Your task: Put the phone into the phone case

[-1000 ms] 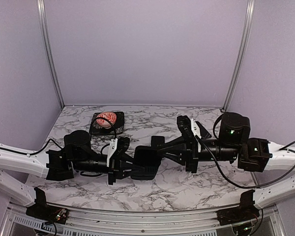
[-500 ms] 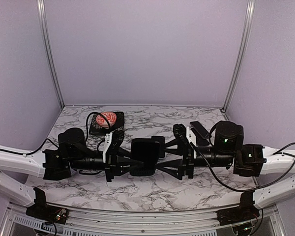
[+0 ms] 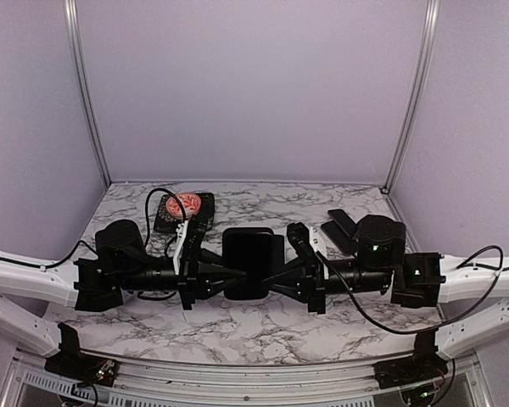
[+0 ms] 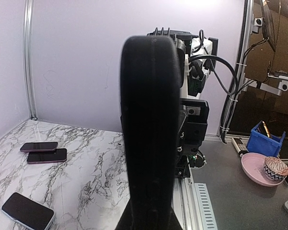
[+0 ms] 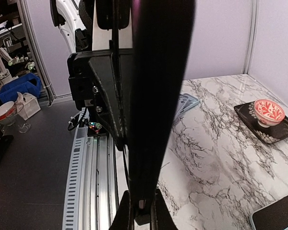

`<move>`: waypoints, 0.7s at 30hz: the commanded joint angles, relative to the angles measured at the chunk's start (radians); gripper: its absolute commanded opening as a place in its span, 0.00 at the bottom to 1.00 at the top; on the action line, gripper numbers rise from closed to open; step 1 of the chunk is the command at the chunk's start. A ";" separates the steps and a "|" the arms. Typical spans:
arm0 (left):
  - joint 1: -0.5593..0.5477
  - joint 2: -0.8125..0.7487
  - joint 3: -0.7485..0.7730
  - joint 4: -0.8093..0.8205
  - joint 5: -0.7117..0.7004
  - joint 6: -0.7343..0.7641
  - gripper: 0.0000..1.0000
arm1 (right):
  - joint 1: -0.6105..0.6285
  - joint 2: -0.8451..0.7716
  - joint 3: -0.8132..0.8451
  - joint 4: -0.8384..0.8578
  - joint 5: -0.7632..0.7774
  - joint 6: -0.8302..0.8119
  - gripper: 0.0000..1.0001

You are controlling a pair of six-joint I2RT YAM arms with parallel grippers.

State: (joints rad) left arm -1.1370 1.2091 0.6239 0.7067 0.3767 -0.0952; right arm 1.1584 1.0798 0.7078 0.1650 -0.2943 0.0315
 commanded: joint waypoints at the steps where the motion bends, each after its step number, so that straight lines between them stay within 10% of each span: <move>1: -0.003 -0.004 0.006 0.135 -0.025 -0.026 0.00 | -0.005 -0.004 0.050 0.008 -0.007 -0.014 0.03; 4: -0.003 0.012 -0.004 0.135 -0.012 -0.009 0.00 | -0.005 -0.017 0.101 -0.054 0.017 -0.028 0.39; 9: -0.003 0.033 -0.002 0.135 0.020 0.006 0.00 | -0.008 -0.013 0.169 -0.093 0.022 -0.076 0.45; 14: -0.004 0.047 -0.003 0.135 0.025 0.010 0.00 | -0.010 -0.007 0.160 -0.058 0.009 -0.077 0.33; 18: -0.004 0.058 -0.003 0.135 0.028 0.010 0.00 | -0.011 -0.005 0.151 -0.041 -0.012 -0.064 0.00; 21: -0.004 0.064 -0.002 0.135 0.023 0.011 0.00 | -0.011 -0.015 0.141 -0.023 -0.026 -0.063 0.00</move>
State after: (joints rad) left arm -1.1385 1.2644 0.6178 0.7601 0.4191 -0.0578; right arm 1.1496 1.0752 0.8520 0.1005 -0.3241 -0.0040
